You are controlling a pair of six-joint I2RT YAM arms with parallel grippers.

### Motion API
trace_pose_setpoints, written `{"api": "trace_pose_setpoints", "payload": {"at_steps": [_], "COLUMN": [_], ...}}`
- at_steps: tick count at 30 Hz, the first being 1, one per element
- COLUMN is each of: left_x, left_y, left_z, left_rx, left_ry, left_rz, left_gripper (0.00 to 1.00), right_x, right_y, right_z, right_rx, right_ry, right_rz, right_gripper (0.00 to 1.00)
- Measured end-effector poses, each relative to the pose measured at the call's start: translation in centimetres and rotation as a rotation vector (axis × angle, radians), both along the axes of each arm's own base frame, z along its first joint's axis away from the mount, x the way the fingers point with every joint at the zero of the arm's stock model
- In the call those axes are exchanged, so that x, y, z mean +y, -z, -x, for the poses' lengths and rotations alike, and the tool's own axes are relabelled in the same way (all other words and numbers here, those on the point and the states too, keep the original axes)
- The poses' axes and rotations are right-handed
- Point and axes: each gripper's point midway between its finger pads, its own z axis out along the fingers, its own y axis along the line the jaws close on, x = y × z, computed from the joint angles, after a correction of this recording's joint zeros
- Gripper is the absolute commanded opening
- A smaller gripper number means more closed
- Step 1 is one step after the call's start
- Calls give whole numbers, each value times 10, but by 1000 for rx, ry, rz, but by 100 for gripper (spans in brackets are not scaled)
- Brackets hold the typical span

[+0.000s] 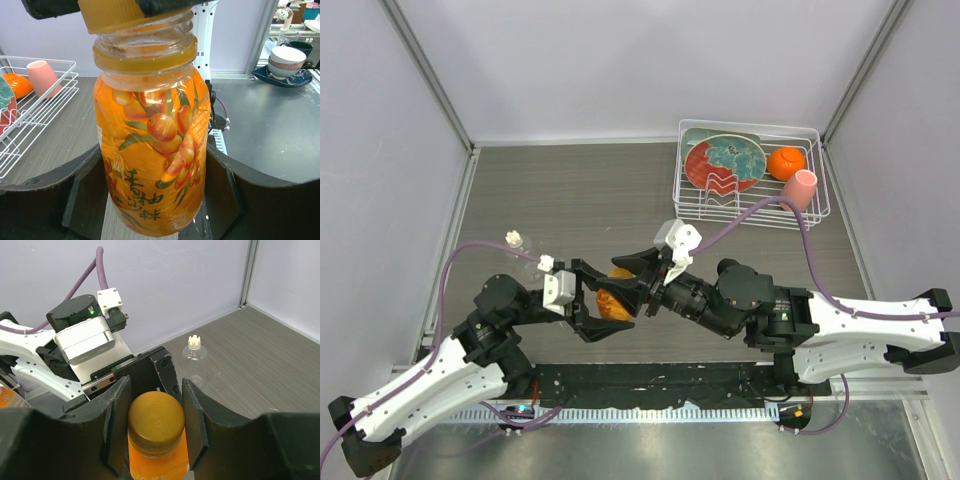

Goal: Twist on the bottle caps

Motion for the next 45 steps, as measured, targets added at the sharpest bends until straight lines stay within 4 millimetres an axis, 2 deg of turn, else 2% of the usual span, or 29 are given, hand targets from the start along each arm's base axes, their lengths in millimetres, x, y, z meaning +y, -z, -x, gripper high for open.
{"api": "trace_pose_setpoints", "payload": {"at_steps": [10, 14, 18, 34, 39, 45], "left_x": [1, 2, 2, 4, 5, 6], "left_y": [4, 3, 4, 12, 11, 10], "left_z": [-1, -3, -7, -12, -14, -18], "left_rx": [28, 35, 43, 58, 58, 58], "left_ry": [-8, -18, -36, -57, -68, -87], "left_rz": [-4, -1, -2, -33, -29, -25], "left_gripper": [24, 17, 17, 16, 16, 16], "right_x": [8, 6, 5, 10, 9, 9], "right_y": [4, 4, 5, 15, 18, 21], "right_z": [-1, -4, -7, -12, -11, -9], "right_rx": [-43, -42, -39, -48, -50, -73], "right_ry": [40, 60, 84, 112, 109, 102], "right_rz": [25, 22, 27, 104, 118, 146], "right_gripper": [27, 27, 36, 49, 59, 61]}}
